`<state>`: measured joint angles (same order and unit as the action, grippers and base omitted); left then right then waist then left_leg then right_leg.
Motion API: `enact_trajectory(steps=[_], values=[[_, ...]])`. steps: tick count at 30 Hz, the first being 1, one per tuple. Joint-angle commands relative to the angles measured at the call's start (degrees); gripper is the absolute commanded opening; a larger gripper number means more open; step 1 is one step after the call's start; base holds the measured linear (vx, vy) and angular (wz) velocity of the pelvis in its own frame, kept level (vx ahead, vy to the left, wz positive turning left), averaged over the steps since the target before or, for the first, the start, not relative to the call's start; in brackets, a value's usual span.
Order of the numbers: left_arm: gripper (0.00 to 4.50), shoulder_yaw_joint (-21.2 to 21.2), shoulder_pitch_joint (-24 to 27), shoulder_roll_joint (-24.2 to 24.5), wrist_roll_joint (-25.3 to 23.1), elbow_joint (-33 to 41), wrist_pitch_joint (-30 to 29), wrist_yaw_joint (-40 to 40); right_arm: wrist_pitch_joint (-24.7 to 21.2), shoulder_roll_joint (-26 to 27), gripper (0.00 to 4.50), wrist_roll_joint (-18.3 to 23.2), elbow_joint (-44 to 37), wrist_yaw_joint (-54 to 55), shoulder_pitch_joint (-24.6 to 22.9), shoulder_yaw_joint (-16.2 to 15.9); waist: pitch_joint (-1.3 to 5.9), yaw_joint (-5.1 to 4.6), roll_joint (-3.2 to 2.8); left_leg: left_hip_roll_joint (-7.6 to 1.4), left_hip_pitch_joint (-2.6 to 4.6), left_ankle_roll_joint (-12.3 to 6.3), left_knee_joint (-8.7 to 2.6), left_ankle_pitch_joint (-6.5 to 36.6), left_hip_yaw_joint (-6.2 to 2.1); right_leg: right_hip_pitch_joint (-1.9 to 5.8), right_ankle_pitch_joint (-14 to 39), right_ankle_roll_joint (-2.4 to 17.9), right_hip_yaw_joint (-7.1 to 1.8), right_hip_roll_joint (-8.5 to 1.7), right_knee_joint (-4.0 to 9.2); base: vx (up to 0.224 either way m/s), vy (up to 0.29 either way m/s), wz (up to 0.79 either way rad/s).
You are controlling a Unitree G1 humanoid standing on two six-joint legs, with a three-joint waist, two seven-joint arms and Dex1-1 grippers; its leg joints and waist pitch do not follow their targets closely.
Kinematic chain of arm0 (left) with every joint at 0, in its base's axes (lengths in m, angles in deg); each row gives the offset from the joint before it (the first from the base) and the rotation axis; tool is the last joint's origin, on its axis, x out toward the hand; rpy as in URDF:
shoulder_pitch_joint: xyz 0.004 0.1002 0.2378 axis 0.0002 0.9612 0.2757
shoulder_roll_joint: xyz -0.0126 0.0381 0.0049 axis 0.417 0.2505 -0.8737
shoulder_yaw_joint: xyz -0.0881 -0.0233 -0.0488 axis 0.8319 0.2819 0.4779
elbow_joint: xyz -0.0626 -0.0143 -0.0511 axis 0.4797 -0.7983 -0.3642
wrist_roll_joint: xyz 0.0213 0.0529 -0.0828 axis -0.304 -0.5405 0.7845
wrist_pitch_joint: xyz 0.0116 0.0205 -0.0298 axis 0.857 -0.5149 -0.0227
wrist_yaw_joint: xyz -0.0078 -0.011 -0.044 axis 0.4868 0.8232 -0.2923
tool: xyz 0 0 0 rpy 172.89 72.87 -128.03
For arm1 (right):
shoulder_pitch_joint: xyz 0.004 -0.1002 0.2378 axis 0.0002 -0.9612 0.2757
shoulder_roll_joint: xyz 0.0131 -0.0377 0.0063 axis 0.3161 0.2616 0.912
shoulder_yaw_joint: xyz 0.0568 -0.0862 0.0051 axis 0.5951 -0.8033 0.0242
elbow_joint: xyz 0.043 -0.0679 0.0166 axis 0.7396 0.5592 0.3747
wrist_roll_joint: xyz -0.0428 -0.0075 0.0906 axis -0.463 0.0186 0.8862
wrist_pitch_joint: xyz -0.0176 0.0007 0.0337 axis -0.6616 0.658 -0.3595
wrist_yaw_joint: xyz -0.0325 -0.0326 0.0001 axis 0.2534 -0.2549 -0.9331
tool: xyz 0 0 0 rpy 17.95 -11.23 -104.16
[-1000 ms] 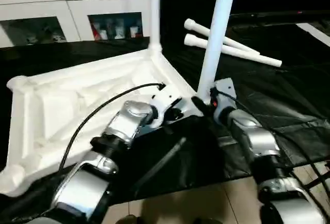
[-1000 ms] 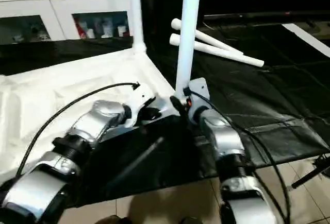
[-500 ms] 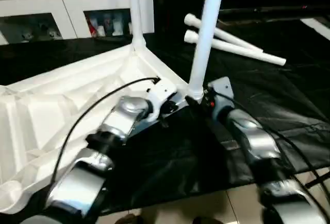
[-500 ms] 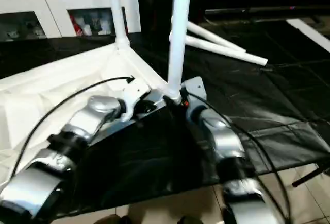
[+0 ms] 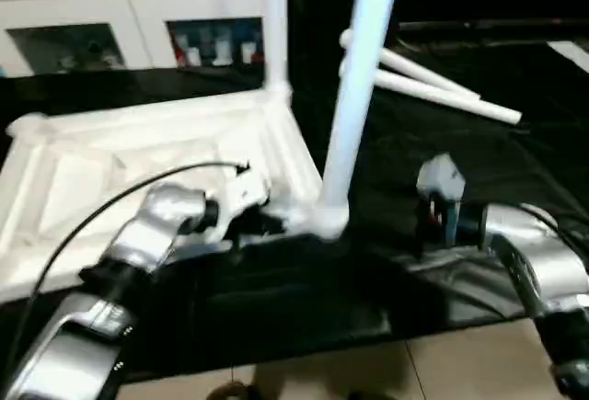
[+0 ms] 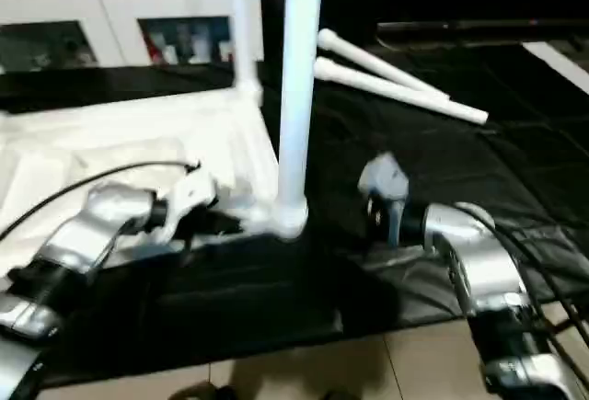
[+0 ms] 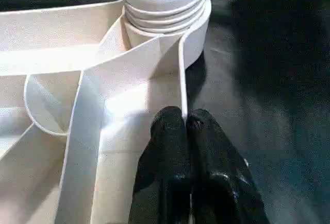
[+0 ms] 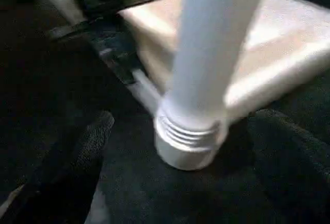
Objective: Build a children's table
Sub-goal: Rotate leg to tighten
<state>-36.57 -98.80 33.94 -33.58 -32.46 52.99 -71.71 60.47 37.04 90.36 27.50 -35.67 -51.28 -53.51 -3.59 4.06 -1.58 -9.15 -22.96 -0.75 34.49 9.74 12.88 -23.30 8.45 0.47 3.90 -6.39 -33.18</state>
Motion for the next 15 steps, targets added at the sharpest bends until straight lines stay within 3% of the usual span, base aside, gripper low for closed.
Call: enact_trajectory(steps=[1,6,12,15], values=[[0.00,-2.1,0.4,0.7,0.6,2.9,1.8,-4.4,-0.1,-1.1,4.47,0.3,-1.4,-2.5,0.1,-1.1,4.33,0.03,0.27,-4.62,2.57,0.77,-4.99,20.3,-2.53,1.63,18.2,12.3,-2.33,-2.95,3.24,0.000,0.000,0.00],[0.00,-3.1,1.0,1.8,1.3,4.4,3.5,-9.8,0.7,0.2,4.47,-1.6,0.6,-4.6,1.4,-4.5,4.33,0.73,0.28,-4.62,2.80,1.75,-5.02,20.2,-2.43,1.42,18.8,12.0,-2.48,-3.03,3.27,0.000,0.000,0.00],[0.00,-4.6,1.6,2.5,2.0,7.0,3.9,-12.6,0.2,1.3,4.47,-1.0,2.5,-7.4,2.5,-6.6,4.38,0.96,0.42,-4.65,2.79,1.78,-5.02,19.5,-2.38,1.44,18.2,12.2,-2.49,-3.02,3.01,0.000,0.000,0.00],[0.00,-4.6,2.2,2.5,1.9,8.0,3.9,-13.2,-0.9,1.5,4.14,0.0,2.5,-9.7,2.8,-7.5,4.42,0.93,0.49,-4.65,2.55,1.33,-5.01,18.6,-2.42,1.64,17.6,12.1,-2.49,-3.02,2.89,0.000,0.000,0.00]])
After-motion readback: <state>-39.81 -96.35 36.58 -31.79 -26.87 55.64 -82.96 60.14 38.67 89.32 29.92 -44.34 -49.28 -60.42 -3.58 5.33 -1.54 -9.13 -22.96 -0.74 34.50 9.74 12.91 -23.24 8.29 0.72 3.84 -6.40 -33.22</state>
